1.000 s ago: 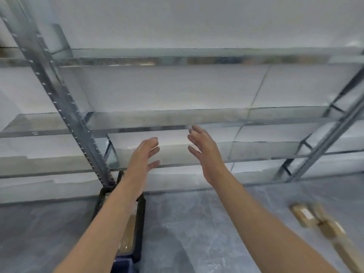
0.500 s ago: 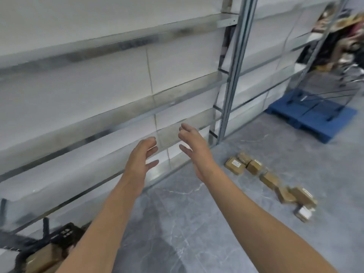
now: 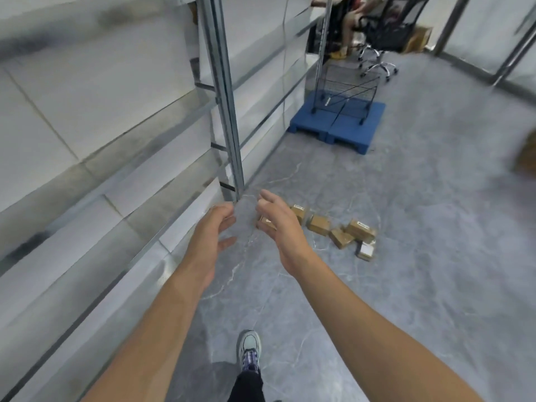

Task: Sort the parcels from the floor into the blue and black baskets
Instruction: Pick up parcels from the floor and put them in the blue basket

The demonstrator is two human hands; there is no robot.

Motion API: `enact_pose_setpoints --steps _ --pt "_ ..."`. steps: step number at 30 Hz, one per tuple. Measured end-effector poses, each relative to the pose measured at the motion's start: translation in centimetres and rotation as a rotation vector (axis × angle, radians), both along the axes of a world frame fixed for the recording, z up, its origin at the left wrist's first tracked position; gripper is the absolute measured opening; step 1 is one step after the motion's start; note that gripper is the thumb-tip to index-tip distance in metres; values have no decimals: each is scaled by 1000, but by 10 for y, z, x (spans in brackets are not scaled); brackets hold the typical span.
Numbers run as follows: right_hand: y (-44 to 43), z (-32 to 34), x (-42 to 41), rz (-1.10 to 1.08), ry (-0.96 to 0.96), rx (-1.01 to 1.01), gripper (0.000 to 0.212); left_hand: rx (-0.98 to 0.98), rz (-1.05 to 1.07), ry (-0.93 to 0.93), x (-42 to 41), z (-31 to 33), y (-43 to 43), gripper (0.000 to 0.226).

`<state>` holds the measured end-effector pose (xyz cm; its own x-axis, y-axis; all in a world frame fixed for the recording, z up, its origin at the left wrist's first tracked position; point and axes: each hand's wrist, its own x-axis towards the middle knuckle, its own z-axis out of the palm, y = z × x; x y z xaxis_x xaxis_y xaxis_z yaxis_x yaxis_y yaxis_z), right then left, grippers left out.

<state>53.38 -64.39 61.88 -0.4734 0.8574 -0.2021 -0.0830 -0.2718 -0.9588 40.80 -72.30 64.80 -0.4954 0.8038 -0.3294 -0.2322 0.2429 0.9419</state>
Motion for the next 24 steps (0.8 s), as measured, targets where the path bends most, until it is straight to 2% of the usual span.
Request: enact_pose_setpoints --steps 5,9,15,24 --pt "50 -19 -9 -116 -36 -23 46 -20 -158 -25 -18 -22 72 23" --pt "84 -26 -13 -221 -53 -60 37 -48 -254 -26 -31 -38 126 21" --pt "121 -45 -1 -355 -74 -109 42 -85 -393 -32 -36 -61 191 25" --pt "204 -95 42 -442 -98 -200 45 -191 -475 -14 -17 -108 280 34"
